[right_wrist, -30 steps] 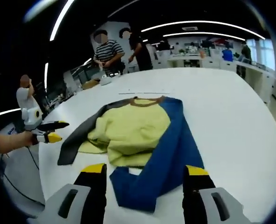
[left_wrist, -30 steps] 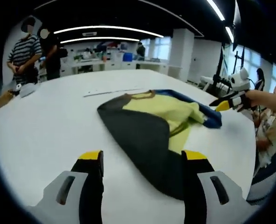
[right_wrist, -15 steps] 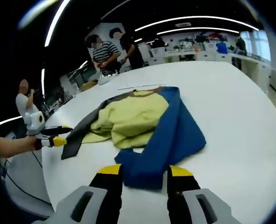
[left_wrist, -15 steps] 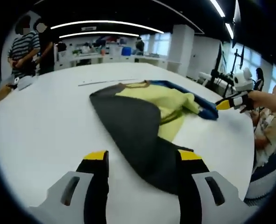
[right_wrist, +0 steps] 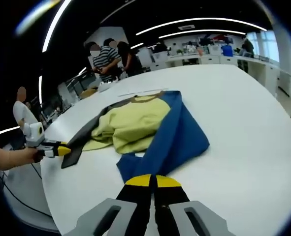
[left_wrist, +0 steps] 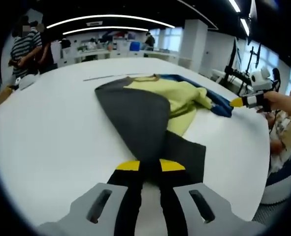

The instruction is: Fold the garment on the visible template until the final outline fits inside the template.

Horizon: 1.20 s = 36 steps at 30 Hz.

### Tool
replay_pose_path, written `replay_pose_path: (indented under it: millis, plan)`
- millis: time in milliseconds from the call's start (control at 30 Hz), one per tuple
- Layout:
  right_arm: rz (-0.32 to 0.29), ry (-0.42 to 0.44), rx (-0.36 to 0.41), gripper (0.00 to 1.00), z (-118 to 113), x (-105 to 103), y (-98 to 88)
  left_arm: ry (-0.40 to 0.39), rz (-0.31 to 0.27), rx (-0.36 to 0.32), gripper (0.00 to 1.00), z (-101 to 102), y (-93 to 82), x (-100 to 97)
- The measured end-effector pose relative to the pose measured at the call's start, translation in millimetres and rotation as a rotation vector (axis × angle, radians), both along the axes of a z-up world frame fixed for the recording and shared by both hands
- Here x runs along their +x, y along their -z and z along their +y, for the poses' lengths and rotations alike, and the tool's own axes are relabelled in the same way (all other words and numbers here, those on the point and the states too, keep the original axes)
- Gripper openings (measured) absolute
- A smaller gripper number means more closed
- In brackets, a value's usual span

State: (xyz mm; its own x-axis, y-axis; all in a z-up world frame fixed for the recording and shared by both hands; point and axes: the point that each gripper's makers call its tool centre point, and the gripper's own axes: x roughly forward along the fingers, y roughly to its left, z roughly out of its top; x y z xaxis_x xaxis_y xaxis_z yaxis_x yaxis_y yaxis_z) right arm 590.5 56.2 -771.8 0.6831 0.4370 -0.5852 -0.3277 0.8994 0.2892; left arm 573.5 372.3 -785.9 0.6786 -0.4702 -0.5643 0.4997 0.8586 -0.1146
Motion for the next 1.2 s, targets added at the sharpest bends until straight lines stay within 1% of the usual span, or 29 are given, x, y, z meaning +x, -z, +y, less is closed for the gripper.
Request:
replay_pose_path:
  millis: [67,100,167,200,300,333,367,400,433,500,567,600,700,733,833,933,1033,1100,1133,1200]
  plan:
    - [-0.005,0.003,0.003,0.0,0,0,-1.6,0.0,0.001,-0.011,0.0,-1,-1.5,-1.7]
    - [-0.007,0.005,0.007,0.0,0,0,-2.9,-0.002,0.0,-0.017,0.0,-1,-3.3,-2.3]
    - [-0.008,0.044,0.066,0.0,1,2,-11.4,-0.011,-0.001,-0.042,0.0,-2,-7.6,-2.2]
    - [-0.007,0.04,0.061,0.0,0,2,-13.0,-0.015,-0.003,-0.047,0.0,-1,-9.4,-2.2]
    - [-0.01,0.033,0.049,0.0,-1,3,-18.6,-0.023,-0.03,-0.059,0.0,1,-23.4,-1.7]
    - [-0.018,0.025,0.034,0.0,-3,3,-21.6,-0.038,-0.044,-0.073,0.0,4,-30.8,0.1]
    - [-0.021,0.024,0.026,0.0,-4,3,-24.3,-0.048,-0.049,-0.087,0.0,4,-34.3,1.3]
    - [-0.029,0.02,0.009,0.0,-6,4,-28.5,-0.094,-0.068,-0.132,0.0,10,-45.9,5.5]
    - [-0.029,0.019,0.0,0.0,-8,5,-31.2,-0.115,-0.077,-0.128,0.0,16,-49.9,7.7]
    - [-0.042,0.011,-0.014,0.0,-11,6,-39.6,-0.139,-0.083,-0.094,0.0,27,-54.4,10.0]
    - [-0.052,0.015,-0.012,0.0,-13,8,-46.8,-0.169,-0.104,-0.086,0.0,39,-62.0,13.9]
    - [-0.058,0.017,-0.008,0.0,-14,9,-52.5,-0.175,-0.105,-0.081,0.0,43,-63.8,14.4]
    - [-0.065,0.032,-0.014,0.0,-19,11,-60.8,-0.199,-0.104,-0.057,0.0,59,-68.3,17.4]
    - [-0.075,0.039,-0.022,0.0,-22,13,-65.2,-0.207,-0.106,-0.047,0.0,65,-69.5,17.9]
    - [-0.081,0.053,-0.052,0.0,-33,19,-72.1,-0.238,-0.109,-0.04,0.0,81,-74.7,20.9]
    - [-0.085,0.07,-0.086,0.0,-45,26,-76.2,-0.253,-0.109,-0.022,0.0,92,-77.1,24.8]
    - [-0.083,0.092,-0.125,0.0,-58,33,-78.2,-0.268,-0.101,-0.001,0.0,103,-75.8,30.1]
    - [-0.088,0.105,-0.146,0.0,-67,38,-79.7,-0.279,-0.097,0.022,0.0,110,-74.4,33.2]
    - [-0.086,0.11,-0.152,0.0,-71,40,-79.7,-0.284,-0.089,0.047,0.0,115,-72.3,34.3]
    - [-0.082,0.121,-0.166,0.0,-78,44,-79.8,-0.285,-0.075,0.064,0.0,120,-70.6,36.4]
